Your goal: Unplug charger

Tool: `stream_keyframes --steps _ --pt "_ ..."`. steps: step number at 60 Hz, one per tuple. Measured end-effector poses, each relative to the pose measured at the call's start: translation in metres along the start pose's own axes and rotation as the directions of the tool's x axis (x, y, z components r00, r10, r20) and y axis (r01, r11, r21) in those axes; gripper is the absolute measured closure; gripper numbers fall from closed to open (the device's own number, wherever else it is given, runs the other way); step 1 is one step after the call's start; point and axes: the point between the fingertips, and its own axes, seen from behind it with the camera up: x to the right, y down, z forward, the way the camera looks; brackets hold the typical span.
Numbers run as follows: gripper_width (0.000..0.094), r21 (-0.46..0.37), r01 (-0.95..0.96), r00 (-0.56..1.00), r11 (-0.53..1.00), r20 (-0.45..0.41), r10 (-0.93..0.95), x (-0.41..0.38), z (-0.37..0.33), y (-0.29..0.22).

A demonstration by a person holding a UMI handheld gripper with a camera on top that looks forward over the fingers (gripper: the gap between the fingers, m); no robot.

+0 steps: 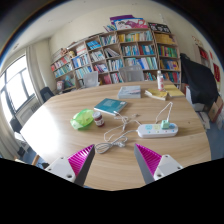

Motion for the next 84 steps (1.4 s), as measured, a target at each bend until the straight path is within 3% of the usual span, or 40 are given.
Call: stream_keyframes --steps 17,33,49,53,58,60,67,72,80,82,84 --pt "0.0106 0.04 -0.03 0.985 0.999 -0.169 0.036 0.074 -0.001 0.0" --pt "0.0119 0.086 -0.014 0.957 0.996 -0.289 0.038 0.209 0.088 -0.013" --pt "0.0168 0.118 0.042 0.967 0.992 -0.255 -0.01 0.268 0.191 -0.025" --pt "0.0208 0.137 0.048 0.971 0.989 -0.237 -0.015 0.272 0.205 -0.025" --pt "0.0339 0.137 0.101 0.964 0.985 -0.259 -0.063 0.278 0.21 -0.024" --pt "0.0624 0.135 0.116 0.961 0.984 -0.267 -0.076 0.277 0.213 -0.023" --pt "0.0647 0.127 0.115 0.946 0.985 -0.317 -0.07 0.28 0.213 -0.023" --pt "0.0674 0.118 0.076 0.953 0.99 -0.302 -0.037 0.279 0.215 -0.022" --pt "0.0691 0.013 0.09 0.957 0.996 -0.277 -0.083 0.278 0.214 -0.022" --pt "0.0691 0.034 0.09 0.96 0.995 -0.271 -0.077 0.275 0.206 -0.034" --pt "0.0691 0.11 0.11 0.955 0.988 -0.286 -0.075 0.273 0.193 -0.062"
